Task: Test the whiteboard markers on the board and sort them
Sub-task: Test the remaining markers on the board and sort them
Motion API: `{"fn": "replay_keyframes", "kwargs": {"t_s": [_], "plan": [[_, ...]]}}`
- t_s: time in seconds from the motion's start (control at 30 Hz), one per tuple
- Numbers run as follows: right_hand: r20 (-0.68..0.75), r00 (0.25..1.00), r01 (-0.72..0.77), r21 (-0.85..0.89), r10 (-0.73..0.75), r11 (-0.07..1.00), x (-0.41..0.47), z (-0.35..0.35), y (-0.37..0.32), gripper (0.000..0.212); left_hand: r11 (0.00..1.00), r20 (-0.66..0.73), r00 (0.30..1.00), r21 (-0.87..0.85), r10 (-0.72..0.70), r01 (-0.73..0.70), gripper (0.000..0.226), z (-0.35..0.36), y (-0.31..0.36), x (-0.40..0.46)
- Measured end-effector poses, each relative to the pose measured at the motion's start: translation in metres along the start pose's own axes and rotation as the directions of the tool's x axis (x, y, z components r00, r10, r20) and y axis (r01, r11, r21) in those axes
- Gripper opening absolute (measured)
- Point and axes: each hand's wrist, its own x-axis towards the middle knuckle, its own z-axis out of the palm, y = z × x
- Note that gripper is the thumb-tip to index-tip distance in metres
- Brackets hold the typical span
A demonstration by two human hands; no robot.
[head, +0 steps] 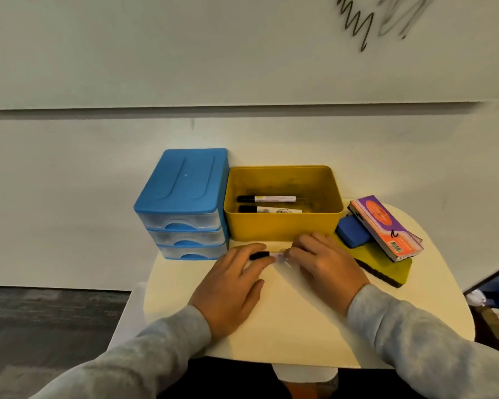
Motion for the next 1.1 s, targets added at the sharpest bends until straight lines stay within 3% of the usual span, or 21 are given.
{"fn": "replay_keyframes", "kwargs": {"t_s": [0.2,0.3,0.4,0.5,0.57,0.63,0.7,0.83,0.97,1.1], "plan": [[0.089,0.995,-0.041,-0.094,0.05,0.995,-0.006,0.008,0.003,0.048,1.0,0.052,0.999,0.005,0.01,-0.01,0.048,0.003,-0.004,0.004],[0.087,0.996,-0.012,-0.122,0.022,0.992,-0.002,-0.001,0.003,0.048,0.999,0.045,0.999,0.036,0.016,-0.018,0.049,0.004,-0.004,0.004],[0.047,0.998,0.031,0.028,-0.032,0.999,0.015,-0.03,0.0,0.029,0.998,0.041,0.999,0.06,0.01,-0.012,0.049,0.003,-0.002,0.005],[-0.079,0.996,-0.022,0.199,0.038,0.98,0.049,-0.059,0.0,0.026,0.997,0.049,0.999,0.082,-0.003,-0.001,0.05,0.003,-0.001,0.007],[-0.079,0.993,-0.063,0.24,0.084,0.969,0.075,-0.068,0.003,0.024,0.995,0.041,0.999,0.098,-0.012,0.008,0.052,0.003,0.0,0.008],[0.032,0.993,-0.119,0.22,0.114,0.968,0.1,-0.066,0.008,0.02,0.994,0.045,0.999,0.109,-0.025,0.02,0.053,0.003,0.001,0.008],[0.236,0.955,-0.225,0.174,0.181,0.959,0.121,-0.057,0.015,0.016,0.993,0.045,0.998,0.119,-0.032,0.026,0.053,0.003,0.001,0.007],[0.583,0.768,-0.371,0.066,0.266,0.926,0.151,-0.038,0.025,0.02,0.992,0.045,0.998,0.122,-0.036,0.03,0.053,0.003,0.002,0.008],[0.713,0.647,-0.333,-0.055,0.27,0.941,0.167,-0.026,0.027,0.027,0.992,0.058,0.997,0.123,-0.041,0.034,0.052,0.002,0.002,0.008],[0.736,0.617,-0.288,-0.119,0.279,0.95,0.173,-0.016,0.033,0.026,0.99,0.066,0.996,0.133,-0.053,0.044,0.053,0.002,0.003,0.008]]}}
